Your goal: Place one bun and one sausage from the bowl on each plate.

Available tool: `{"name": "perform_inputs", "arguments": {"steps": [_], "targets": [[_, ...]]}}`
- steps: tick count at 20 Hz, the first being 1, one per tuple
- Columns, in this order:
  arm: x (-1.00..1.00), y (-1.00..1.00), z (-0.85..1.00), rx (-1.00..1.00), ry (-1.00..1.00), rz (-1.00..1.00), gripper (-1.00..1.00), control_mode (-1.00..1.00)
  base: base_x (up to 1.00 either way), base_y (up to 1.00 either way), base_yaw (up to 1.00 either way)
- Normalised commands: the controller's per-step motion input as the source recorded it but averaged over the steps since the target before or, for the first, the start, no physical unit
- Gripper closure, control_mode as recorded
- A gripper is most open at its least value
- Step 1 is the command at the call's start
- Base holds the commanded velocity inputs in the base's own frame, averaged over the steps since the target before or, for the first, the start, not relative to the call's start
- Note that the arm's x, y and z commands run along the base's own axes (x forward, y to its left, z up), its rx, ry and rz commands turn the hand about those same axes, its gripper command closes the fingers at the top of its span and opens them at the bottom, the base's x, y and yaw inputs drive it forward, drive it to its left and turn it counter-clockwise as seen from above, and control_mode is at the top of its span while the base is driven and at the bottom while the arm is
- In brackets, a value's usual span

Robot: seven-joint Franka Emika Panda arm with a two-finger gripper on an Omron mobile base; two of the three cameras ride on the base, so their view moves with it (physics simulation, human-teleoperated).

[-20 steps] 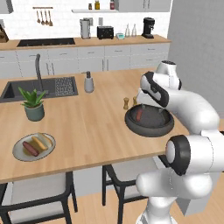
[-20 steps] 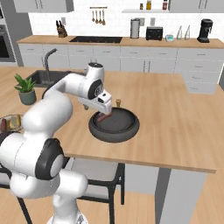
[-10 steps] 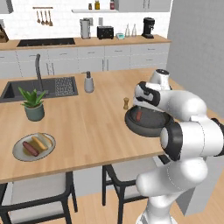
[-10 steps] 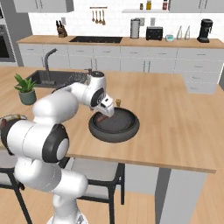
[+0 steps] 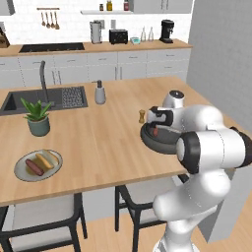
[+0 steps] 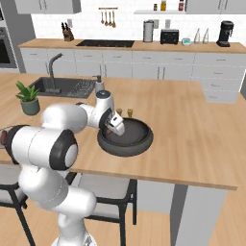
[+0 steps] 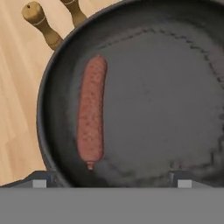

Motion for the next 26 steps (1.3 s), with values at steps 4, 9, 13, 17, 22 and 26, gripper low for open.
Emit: {"name": "perform_inputs", "arguments": {"steps": [4, 9, 13, 17, 22, 26], "targets": [[0.66, -0.12, -0.06, 0.02, 0.03, -0.04, -1.0, -1.0, 0.0, 0.0, 0.0], [0.33, -0.08, -0.23, 0.03, 0.05, -0.03, -1.0, -1.0, 0.0, 0.0, 0.0], [0.05, 0.0, -0.3, 0.03, 0.0, -0.01, -1.0, -1.0, 0.0, 0.0, 0.0], [0.02, 0.0, -0.3, 0.03, 0.0, 0.0, -1.0, -1.0, 0.0, 0.0, 0.0], [0.0, 0.0, -0.38, 0.02, 0.02, 0.0, 1.0, -1.0, 0.0, 0.0, 0.0], [0.0, 0.0, -0.39, 0.0, 0.05, 0.0, 1.0, -1.0, 0.0, 0.0, 0.0]]}}
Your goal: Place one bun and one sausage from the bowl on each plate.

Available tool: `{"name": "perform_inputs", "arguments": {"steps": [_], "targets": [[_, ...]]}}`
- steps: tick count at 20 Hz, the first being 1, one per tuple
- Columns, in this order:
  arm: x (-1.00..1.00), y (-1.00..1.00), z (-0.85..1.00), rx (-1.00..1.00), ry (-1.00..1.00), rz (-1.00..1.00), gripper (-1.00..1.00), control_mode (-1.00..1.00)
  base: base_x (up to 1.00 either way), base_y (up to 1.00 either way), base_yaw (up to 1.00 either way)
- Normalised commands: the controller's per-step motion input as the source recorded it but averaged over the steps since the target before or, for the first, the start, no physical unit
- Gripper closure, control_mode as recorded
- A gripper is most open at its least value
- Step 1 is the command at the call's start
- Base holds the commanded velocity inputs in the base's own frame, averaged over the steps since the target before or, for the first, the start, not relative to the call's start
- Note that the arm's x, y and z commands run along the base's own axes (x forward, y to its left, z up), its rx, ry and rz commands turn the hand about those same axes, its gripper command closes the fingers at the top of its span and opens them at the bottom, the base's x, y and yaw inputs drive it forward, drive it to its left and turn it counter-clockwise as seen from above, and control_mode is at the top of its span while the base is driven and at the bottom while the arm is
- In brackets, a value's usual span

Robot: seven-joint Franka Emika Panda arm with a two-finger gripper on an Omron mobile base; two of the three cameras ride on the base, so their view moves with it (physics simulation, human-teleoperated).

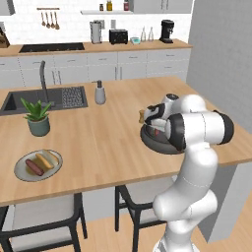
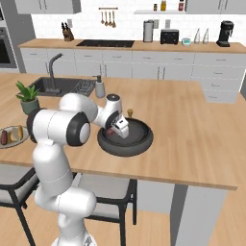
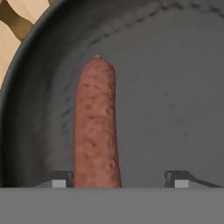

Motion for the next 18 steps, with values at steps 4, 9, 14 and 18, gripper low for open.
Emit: {"name": "perform_inputs", "arguments": {"steps": [4, 9, 14, 18], "targets": [[0.0, 0.0, -0.31, 0.0, 0.03, 0.0, 1.0, -1.0, 0.0, 0.0, 0.0], [-0.04, 0.0, -0.04, 0.0, 0.0, 0.0, 1.0, -1.0, 0.0, 0.0, 0.0], [-0.14, 0.0, 0.27, 0.0, -0.01, 0.0, 1.0, -1.0, 0.0, 0.0, 0.0], [-0.32, 0.0, 0.88, 0.0, -0.09, 0.0, 1.0, -1.0, 0.0, 0.0, 0.0]]}}
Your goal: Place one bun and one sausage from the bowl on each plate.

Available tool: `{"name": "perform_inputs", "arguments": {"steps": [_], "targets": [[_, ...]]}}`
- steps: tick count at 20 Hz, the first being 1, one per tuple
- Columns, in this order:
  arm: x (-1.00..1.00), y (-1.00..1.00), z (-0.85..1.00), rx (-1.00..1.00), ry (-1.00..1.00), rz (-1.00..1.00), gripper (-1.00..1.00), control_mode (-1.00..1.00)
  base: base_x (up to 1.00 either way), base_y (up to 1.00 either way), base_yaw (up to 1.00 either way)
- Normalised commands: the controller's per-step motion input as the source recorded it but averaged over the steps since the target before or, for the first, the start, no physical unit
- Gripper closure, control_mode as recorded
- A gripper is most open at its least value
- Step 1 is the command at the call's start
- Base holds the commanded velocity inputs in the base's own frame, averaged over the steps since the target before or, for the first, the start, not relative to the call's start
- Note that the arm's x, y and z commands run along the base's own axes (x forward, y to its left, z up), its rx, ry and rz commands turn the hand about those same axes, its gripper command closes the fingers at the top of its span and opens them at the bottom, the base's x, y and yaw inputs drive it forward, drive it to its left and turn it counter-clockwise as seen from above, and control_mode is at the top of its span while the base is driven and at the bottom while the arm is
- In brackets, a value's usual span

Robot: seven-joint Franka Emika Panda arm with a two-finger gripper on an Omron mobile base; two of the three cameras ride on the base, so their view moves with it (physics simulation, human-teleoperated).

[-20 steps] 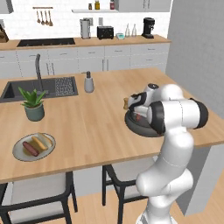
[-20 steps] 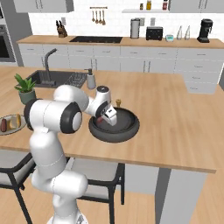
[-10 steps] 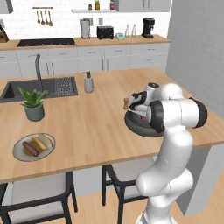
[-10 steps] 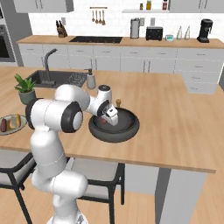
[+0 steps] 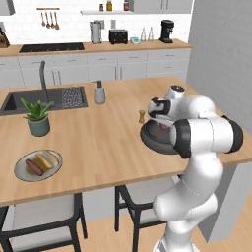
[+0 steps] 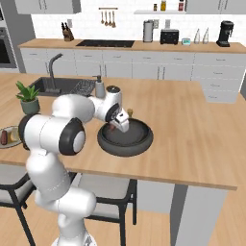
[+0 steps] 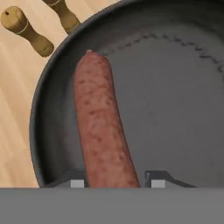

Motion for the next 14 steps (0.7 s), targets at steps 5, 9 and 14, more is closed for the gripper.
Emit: {"name": "perform_inputs", "arguments": {"steps": [5, 9, 14], "targets": [[-0.85, 0.03, 1.0, 0.0, -0.12, 0.0, 1.0, -1.0, 0.0, 0.0, 0.0], [-1.0, 0.11, 1.0, 0.0, 0.0, 0.0, 1.0, -1.0, 0.0, 0.0, 0.0], [-1.0, 0.12, 0.86, 0.0, 0.02, 0.0, 1.0, -1.0, 0.0, 0.0, 0.0]]}}
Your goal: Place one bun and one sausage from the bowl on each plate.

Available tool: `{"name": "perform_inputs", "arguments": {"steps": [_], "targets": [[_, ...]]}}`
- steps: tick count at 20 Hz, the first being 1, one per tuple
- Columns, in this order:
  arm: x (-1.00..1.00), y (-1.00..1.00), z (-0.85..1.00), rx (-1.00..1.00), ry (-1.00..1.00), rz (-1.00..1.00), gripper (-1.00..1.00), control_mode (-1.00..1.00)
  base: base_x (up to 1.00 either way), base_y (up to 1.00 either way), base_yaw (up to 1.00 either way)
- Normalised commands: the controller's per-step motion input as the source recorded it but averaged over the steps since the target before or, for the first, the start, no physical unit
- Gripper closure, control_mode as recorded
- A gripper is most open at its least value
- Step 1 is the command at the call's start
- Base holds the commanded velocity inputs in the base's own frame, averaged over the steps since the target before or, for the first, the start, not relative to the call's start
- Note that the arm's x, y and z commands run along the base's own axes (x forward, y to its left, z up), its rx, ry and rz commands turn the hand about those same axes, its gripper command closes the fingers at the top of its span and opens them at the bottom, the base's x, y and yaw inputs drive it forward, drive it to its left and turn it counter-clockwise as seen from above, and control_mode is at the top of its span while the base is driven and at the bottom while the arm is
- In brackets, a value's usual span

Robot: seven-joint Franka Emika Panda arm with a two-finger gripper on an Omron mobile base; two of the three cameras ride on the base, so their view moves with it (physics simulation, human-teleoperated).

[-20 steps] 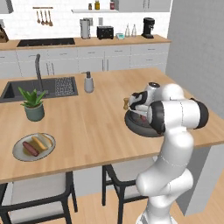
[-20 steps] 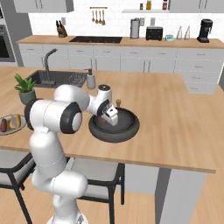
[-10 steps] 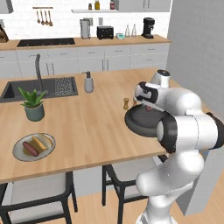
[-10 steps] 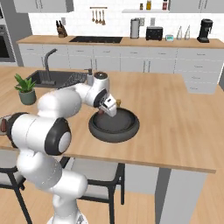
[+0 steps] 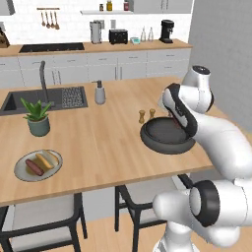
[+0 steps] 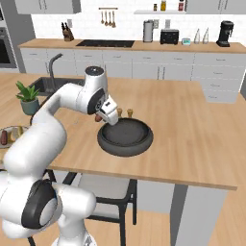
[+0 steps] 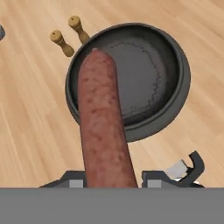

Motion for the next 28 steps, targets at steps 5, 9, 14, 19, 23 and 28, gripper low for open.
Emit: {"name": "perform_inputs", "arguments": {"steps": [5, 9, 14, 19, 23, 28], "targets": [[-1.0, 0.12, 0.59, 0.0, 0.12, 0.0, 1.0, -1.0, 0.0, 0.0, 0.0], [-1.0, 0.14, 0.38, 0.0, 0.11, 0.0, 1.0, -1.0, 0.0, 0.0, 0.0], [-1.0, 0.07, 0.24, 0.0, 0.03, 0.0, 1.0, -1.0, 0.0, 0.0, 0.0], [-0.5, 0.09, 0.02, -0.01, 0.0, 0.0, 1.0, 1.0, -0.4, 0.22, 0.0], [0.0, 0.0, 0.0, 0.0, 0.0, 0.0, 1.0, 1.0, -0.99, 1.0, 0.02], [0.0, 0.0, 0.0, 0.0, 0.0, 0.0, 1.0, 1.0, -0.26, 1.0, 0.13]]}}
